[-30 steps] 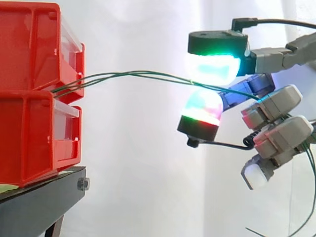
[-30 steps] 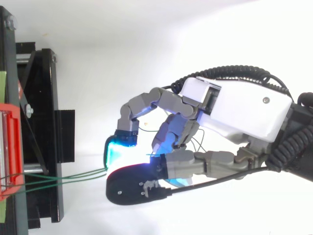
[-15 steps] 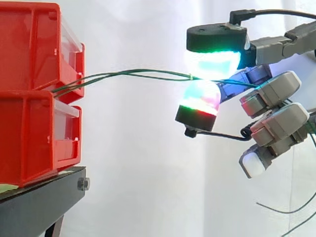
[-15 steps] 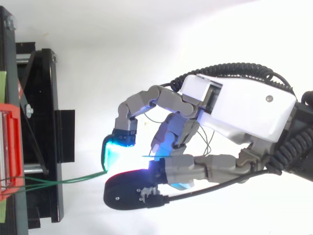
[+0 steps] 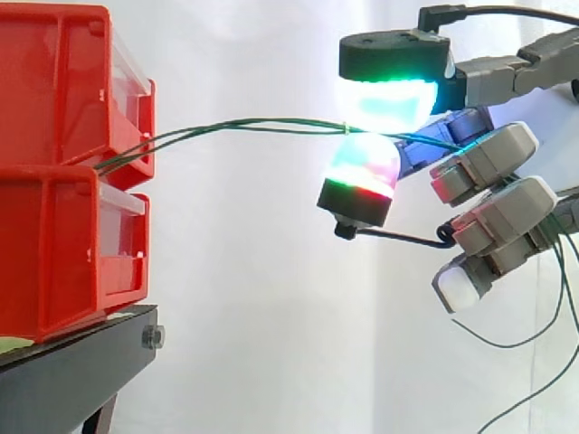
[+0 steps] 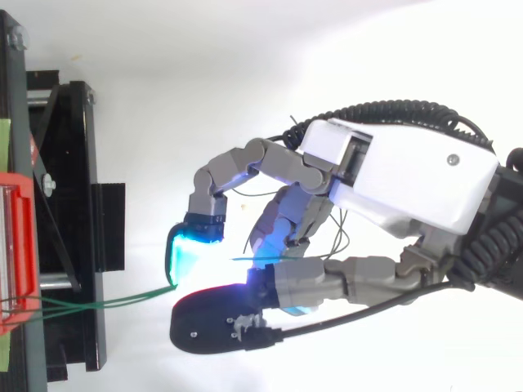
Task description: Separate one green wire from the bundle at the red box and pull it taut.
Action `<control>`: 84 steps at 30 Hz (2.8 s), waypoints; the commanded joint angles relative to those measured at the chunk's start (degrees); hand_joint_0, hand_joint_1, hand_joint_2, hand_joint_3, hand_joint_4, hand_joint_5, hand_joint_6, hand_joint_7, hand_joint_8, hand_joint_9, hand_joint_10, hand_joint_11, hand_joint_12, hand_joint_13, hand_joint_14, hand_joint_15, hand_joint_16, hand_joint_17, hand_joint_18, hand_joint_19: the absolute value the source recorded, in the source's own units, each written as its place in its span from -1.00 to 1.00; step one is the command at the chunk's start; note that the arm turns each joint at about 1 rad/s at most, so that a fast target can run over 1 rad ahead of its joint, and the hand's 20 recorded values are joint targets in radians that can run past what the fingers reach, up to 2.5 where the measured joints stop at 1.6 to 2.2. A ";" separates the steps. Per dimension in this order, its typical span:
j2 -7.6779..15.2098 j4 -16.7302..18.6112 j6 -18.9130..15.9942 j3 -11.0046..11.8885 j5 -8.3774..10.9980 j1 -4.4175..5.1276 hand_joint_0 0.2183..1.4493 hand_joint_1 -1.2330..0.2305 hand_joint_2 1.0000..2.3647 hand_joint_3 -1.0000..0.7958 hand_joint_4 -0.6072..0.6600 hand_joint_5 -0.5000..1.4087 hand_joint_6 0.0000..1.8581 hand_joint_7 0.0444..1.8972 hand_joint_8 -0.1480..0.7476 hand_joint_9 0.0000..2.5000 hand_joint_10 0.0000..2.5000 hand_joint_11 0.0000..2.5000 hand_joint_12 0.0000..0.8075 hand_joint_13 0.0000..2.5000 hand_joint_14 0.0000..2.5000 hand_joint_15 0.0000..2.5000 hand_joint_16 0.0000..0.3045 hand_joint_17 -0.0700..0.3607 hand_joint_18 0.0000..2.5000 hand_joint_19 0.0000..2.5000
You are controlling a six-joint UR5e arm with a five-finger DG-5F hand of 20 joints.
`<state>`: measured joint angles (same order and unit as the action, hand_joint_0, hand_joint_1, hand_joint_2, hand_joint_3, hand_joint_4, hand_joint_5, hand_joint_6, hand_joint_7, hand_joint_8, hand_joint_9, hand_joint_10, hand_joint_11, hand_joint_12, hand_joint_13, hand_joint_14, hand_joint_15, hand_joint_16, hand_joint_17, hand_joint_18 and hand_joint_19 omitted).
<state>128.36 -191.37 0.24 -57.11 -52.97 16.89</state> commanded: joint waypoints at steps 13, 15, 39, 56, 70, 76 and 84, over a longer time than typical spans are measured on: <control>0.05 -0.76 -0.07 0.33 -0.64 -0.72 -0.34 -0.36 -1.00 -0.44 0.10 -0.64 -0.01 0.06 -0.13 0.16 -1.00 0.28 -0.20 0.08 -0.98 0.08 -0.68 -0.16 -0.40 -0.48; -0.04 -0.76 -0.07 0.24 -0.82 -0.72 -0.37 -0.33 -1.00 -0.44 0.09 -0.63 -0.01 0.04 -0.13 0.16 -0.99 0.28 -0.19 0.08 -0.98 0.07 -0.68 -0.16 -0.40 -0.48; 0.05 -0.76 -0.07 0.42 -0.82 -0.89 -0.40 -0.25 -0.98 -0.26 0.10 -0.63 -0.03 0.14 -0.14 0.17 -0.99 0.26 -0.20 0.09 -0.98 0.08 -0.67 -0.15 -0.40 -0.46; -0.04 -0.76 -0.07 0.42 -0.73 -0.89 -0.23 -0.53 -0.98 -0.29 -0.03 -0.64 0.00 0.07 -0.16 0.12 -1.00 0.25 -0.21 0.05 -0.98 0.06 -0.68 -0.16 -0.42 -0.50; 0.05 -0.76 -0.07 0.42 -0.64 -0.89 -0.21 -0.56 -1.00 -0.44 -0.01 -0.65 -0.01 0.05 -0.17 0.11 -1.00 0.23 -0.21 0.05 -0.98 0.06 -0.68 -0.17 -0.42 -0.52; 0.05 -0.76 -0.07 0.50 -0.56 -0.89 -0.28 -0.54 -1.00 -0.44 0.04 -0.64 -0.01 0.05 -0.15 0.11 -0.99 0.22 -0.19 0.06 -0.98 0.06 -0.68 -0.17 -0.42 -0.51; -0.04 -0.76 0.02 0.42 -0.47 -0.89 -0.24 -0.51 -0.99 -0.39 -0.07 -0.63 -0.01 0.14 -0.18 0.11 -0.99 0.22 -0.20 0.06 -0.98 0.06 -0.68 -0.17 -0.41 -0.50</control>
<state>128.36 -192.13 0.23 -56.67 -53.49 16.00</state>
